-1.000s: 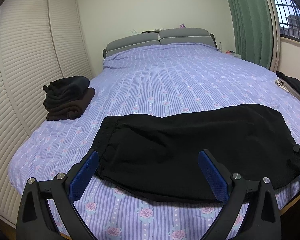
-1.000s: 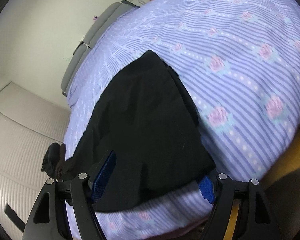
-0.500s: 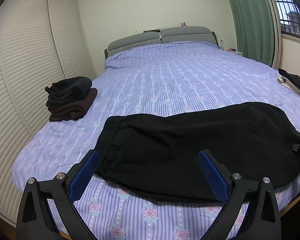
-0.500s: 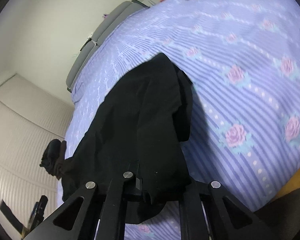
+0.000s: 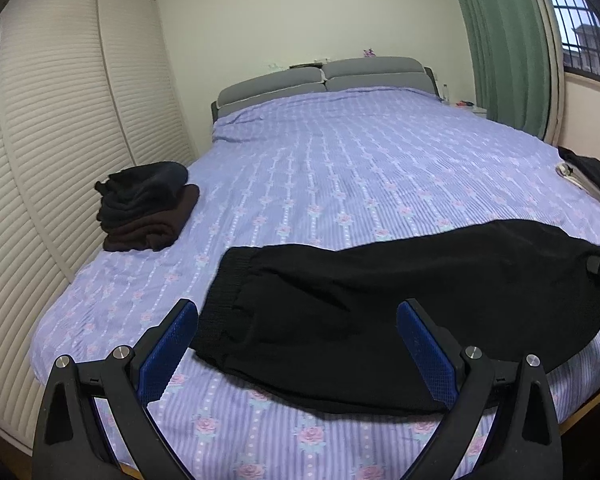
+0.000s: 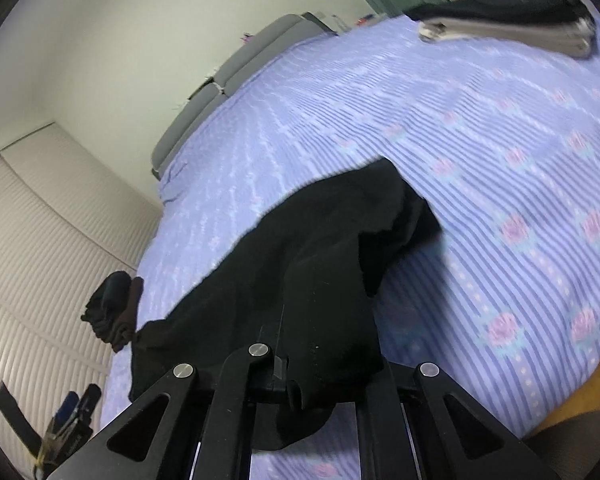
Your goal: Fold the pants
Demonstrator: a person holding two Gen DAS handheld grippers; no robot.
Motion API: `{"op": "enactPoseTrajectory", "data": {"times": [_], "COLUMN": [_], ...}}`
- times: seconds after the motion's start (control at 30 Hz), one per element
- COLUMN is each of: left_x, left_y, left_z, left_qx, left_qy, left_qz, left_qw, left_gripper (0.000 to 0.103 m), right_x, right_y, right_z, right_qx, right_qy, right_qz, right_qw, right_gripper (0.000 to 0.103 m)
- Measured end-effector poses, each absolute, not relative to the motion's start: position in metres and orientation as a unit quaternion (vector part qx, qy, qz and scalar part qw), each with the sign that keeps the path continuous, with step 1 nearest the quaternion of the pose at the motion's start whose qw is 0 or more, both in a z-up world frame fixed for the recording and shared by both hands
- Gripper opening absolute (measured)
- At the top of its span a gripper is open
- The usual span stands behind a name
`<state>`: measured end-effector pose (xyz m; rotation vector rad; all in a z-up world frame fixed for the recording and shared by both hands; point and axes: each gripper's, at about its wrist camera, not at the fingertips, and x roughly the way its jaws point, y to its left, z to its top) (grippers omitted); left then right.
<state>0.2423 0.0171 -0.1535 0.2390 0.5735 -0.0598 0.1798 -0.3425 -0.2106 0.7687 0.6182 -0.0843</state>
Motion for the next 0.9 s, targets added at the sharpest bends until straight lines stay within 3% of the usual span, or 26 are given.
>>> {"op": "enactPoseTrajectory", "data": {"times": [0.53, 0.9], "left_x": [0.245, 0.242], "left_y": [0.127, 0.210], "left_z": [-0.138, -0.138], "left_qx": [0.069, 0.036], "left_qy": [0.283, 0.276], "left_qz": [0.049, 0.111], "left_qw": [0.955, 0.954], "left_gripper": [0.101, 0.102], "right_x": [0.300, 0.360], "right_y": [-0.180, 0.013], "right_z": [-0.133, -0.158], "right_qx": [0.235, 0.090], "right_qy": [0.282, 0.390], "right_qz": [0.122, 0.284], "right_qw": [0.922, 0.871], "right_gripper": [0.009, 0.009]}}
